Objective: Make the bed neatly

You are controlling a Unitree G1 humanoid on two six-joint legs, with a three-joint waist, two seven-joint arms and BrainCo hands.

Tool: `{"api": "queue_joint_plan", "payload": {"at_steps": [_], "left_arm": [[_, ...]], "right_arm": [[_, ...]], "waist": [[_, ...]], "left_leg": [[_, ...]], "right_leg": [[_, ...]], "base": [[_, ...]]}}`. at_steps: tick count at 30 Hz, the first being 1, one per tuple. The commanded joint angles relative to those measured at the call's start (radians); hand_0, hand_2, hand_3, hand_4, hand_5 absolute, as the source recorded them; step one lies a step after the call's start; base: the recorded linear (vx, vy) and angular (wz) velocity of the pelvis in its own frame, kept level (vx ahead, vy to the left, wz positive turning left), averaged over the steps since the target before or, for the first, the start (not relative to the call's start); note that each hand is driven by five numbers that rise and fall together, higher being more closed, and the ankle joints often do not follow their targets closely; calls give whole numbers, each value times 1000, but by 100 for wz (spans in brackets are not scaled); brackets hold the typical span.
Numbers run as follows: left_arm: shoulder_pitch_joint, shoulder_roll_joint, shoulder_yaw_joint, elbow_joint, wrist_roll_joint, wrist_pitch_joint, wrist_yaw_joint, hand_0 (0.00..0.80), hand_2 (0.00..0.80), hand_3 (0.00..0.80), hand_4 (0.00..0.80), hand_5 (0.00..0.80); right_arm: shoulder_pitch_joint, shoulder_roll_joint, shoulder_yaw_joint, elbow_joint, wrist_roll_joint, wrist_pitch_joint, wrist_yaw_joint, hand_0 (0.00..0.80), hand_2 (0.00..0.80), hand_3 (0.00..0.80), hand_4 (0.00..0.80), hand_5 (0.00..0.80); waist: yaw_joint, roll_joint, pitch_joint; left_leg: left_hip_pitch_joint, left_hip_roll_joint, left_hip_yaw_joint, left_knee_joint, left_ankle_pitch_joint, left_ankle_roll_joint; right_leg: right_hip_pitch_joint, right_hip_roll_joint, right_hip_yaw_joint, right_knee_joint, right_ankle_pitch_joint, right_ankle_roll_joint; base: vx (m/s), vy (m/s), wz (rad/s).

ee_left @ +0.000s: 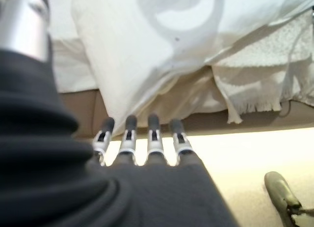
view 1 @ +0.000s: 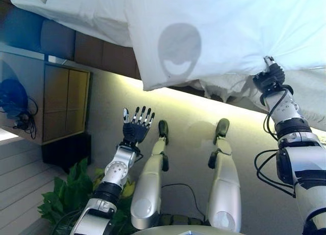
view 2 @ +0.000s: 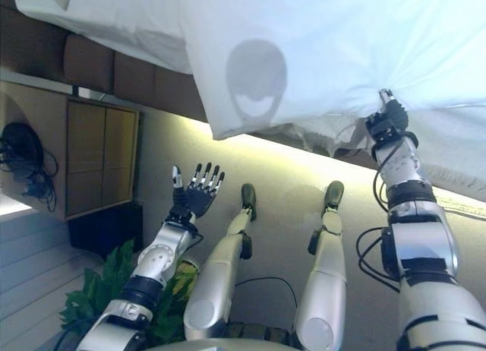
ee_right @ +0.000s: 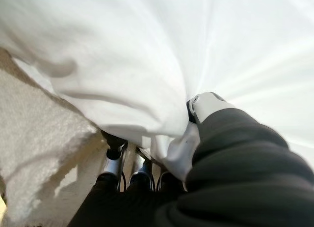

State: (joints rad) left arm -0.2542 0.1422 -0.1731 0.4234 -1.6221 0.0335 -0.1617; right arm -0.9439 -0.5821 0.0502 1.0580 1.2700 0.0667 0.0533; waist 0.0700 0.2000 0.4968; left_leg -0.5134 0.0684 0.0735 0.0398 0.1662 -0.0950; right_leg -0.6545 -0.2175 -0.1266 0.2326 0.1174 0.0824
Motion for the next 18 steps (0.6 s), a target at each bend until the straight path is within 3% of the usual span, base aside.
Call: {"api": "queue_joint_plan", "payload": {"at_steps": [1, 7, 13, 14, 16, 17, 18], "left_arm": [[-28, -16, -36, -22, 66, -16, -45, 0, 0, 0, 0, 0], [-49, 0, -48, -30, 64, -30, -32, 0, 0, 0, 0, 0], [-70, 4, -36, -8, 58, -39, -16, 0, 0, 0, 0, 0], [-73, 8, -31, -3, 53, -34, -14, 0, 0, 0, 0, 0], [-77, 11, -25, 1, 53, -29, -11, 0, 0, 0, 0, 0], [-79, 14, -21, 5, 53, -25, -10, 0, 0, 0, 0, 0], [-80, 15, -20, 6, 54, -25, -9, 0, 0, 0, 0, 0]], "right_arm": [[-8, 220, 131, -175, 12, 109, 44, 800, 800, 800, 800, 800], [34, 260, 167, -289, 35, 60, -7, 800, 800, 800, 800, 800], [33, 248, 150, -243, 24, 64, 18, 800, 800, 800, 800, 800], [29, 242, 148, -230, 16, 69, 21, 756, 756, 756, 756, 756], [24, 235, 144, -211, 19, 74, 36, 515, 515, 515, 515, 515], [21, 231, 141, -203, 16, 73, 35, 0, 0, 0, 0, 0], [20, 229, 139, -201, 17, 72, 34, 0, 0, 0, 0, 0]], "waist": [[48, 44, 23], [50, 20, 23], [50, 6, 23], [51, 6, 23], [53, 4, 23], [54, 3, 23], [54, 3, 23]], "left_leg": [[-47, -89, -10, 22, 19, 32], [-63, -93, -21, 32, 18, 37], [-69, -92, -26, 39, 16, 42], [-70, -92, -27, 40, 16, 42], [-73, -92, -29, 43, 15, 42], [-74, -92, -30, 44, 15, 42], [-74, -92, -31, 44, 15, 42]], "right_leg": [[20, -50, -21, -51, 67, 78], [15, -55, -39, -44, 66, 89], [19, -52, -46, -44, 67, 91], [18, -52, -47, -43, 68, 92], [18, -53, -48, -42, 68, 93], [19, -53, -49, -43, 69, 93], [19, -53, -49, -43, 69, 93]], "base": [[5, -50, -2], [-12, -49, 2], [-2, -15, 6], [0, 0, 0], [0, 0, 0], [0, 0, 0], [0, 0, 0]]}}
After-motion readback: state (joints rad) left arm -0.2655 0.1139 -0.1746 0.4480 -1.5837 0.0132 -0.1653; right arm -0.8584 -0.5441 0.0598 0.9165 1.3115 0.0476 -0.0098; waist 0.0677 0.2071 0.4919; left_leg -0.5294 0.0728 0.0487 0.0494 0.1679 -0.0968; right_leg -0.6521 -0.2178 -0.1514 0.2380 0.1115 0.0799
